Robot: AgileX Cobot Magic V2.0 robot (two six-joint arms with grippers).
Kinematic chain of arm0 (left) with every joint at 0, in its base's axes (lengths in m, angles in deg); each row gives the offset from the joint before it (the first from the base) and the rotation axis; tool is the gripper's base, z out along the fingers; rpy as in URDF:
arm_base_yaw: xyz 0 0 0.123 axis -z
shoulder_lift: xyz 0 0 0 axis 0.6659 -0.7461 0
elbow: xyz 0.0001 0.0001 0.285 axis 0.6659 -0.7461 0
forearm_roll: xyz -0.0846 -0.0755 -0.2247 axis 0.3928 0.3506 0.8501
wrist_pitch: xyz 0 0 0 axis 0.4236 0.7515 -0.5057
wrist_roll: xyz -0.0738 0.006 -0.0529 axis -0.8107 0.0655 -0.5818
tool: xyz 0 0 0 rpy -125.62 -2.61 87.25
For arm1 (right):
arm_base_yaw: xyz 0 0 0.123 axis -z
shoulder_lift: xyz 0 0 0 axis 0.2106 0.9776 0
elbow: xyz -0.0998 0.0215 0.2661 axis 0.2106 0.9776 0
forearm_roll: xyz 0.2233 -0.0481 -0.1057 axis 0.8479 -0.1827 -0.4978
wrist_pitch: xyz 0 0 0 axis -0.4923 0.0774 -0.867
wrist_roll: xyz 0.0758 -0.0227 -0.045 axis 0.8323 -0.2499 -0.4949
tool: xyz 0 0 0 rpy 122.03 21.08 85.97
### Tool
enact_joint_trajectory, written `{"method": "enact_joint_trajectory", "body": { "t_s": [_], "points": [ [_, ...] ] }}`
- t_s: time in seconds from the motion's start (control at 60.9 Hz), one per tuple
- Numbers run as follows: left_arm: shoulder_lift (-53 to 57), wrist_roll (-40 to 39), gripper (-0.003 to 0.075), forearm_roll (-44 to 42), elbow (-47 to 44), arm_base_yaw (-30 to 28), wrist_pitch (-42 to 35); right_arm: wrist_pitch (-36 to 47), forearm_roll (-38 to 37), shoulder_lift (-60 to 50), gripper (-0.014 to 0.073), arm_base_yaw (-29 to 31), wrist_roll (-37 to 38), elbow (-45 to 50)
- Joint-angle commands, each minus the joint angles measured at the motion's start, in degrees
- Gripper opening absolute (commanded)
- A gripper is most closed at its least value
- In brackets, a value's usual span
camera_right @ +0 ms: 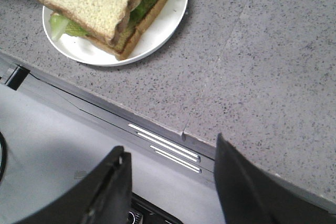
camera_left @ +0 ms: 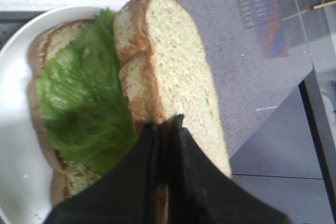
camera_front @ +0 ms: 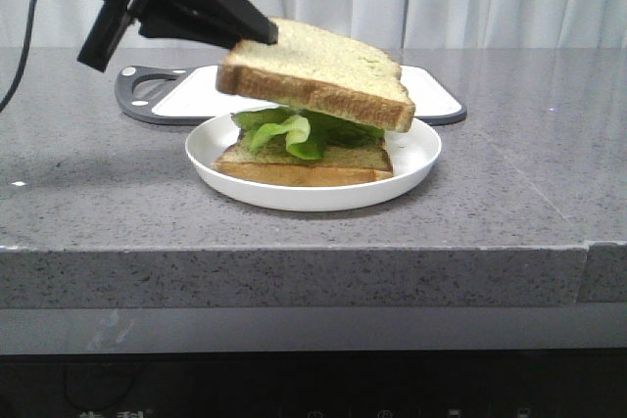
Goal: Left arm grabs bread, right arm adds lettuce
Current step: 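Lower the held bread slice with the left gripper onto the lettuce, then release the bread slice and raise the left gripper away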
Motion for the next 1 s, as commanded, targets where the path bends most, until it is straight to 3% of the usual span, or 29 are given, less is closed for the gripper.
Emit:
{"method": "enact_joint_trajectory", "body": {
  "t_s": [0.0, 0.099, 0.164, 0.378, 0.46, 0.789, 0.986],
  "points": [
    [1.3, 0.4, -0.0020, 1.6, 2.1, -0.1, -1.0, 2.6, 0.7, -0.2, 0.0386, 0.1, 0.0, -1.5],
    [1.1, 0.4, -0.0013, 0.2, 2.1, -0.1, -1.9, 2.6, 0.7, -0.2, 0.0386, 0.1, 0.0, -1.5],
    [1.1, 0.4, 0.0038, -0.4, 2.1, -0.1, -2.0, 2.6, 0.7, -0.2, 0.0386, 0.1, 0.0, -1.5],
    [1.1, 0.4, 0.0389, -0.6, 2.1, -0.1, -2.0, 2.6, 0.7, -0.2, 0.0386, 0.1, 0.0, -1.5],
    [1.2, 0.4, 0.0458, -1.1, 2.3, -0.4, -1.9, 2.6, 0.7, -0.2, 0.0386, 0.1, 0.0, -1.5],
    [8.4, -5.3, 0.0462, -15.3, 5.8, -6.6, 3.3, 2.6, 0.7, -0.2, 0.0386, 0.1, 0.0, -1.5],
    [17.7, -18.7, 0.0462, -37.8, 6.2, -7.0, 4.2, 2.6, 0.7, -0.2, 0.0386, 0.1, 0.0, -1.5]
  ]
}}
